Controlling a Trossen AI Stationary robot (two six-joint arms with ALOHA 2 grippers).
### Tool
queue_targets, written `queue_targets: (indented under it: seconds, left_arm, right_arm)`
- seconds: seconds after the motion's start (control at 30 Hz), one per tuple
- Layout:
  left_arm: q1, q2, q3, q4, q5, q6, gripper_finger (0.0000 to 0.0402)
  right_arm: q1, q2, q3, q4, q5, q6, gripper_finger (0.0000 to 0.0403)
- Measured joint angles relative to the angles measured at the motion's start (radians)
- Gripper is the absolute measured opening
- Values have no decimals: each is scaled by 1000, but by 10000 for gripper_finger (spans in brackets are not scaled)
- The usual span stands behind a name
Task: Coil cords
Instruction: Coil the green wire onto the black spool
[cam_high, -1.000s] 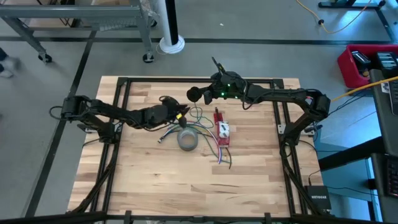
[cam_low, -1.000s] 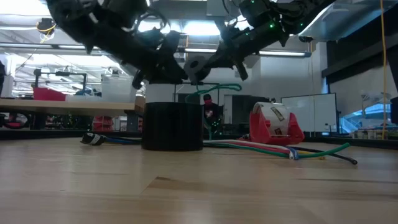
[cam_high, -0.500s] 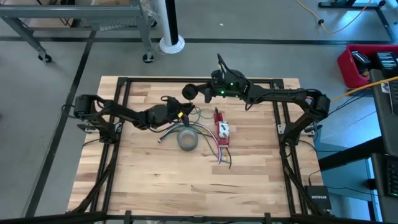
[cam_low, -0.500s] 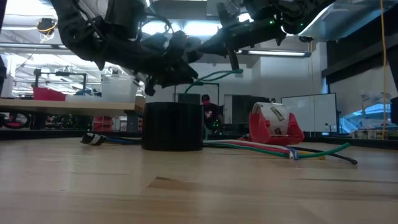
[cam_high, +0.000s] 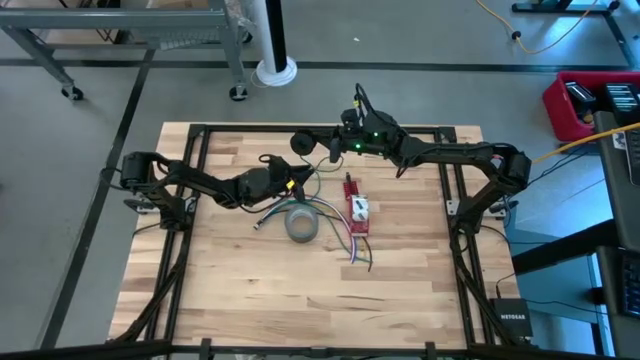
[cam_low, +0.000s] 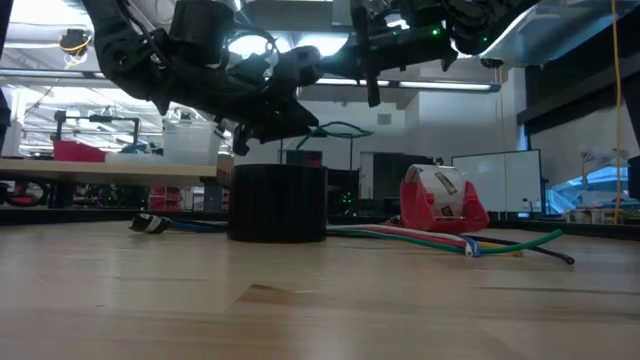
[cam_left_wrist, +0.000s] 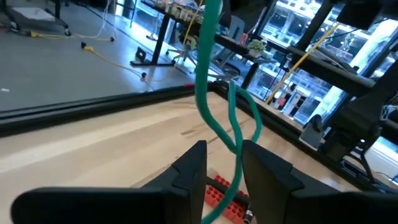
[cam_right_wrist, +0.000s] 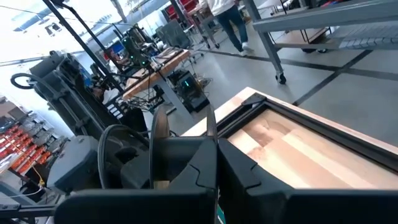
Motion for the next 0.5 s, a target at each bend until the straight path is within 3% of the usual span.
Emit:
queue_targets:
  seconds: [0.5]
  left_arm:
    - [6, -1, 1, 45, -29, 27, 92]
  right_arm:
    - [7, 0, 0, 21, -38, 5, 3]
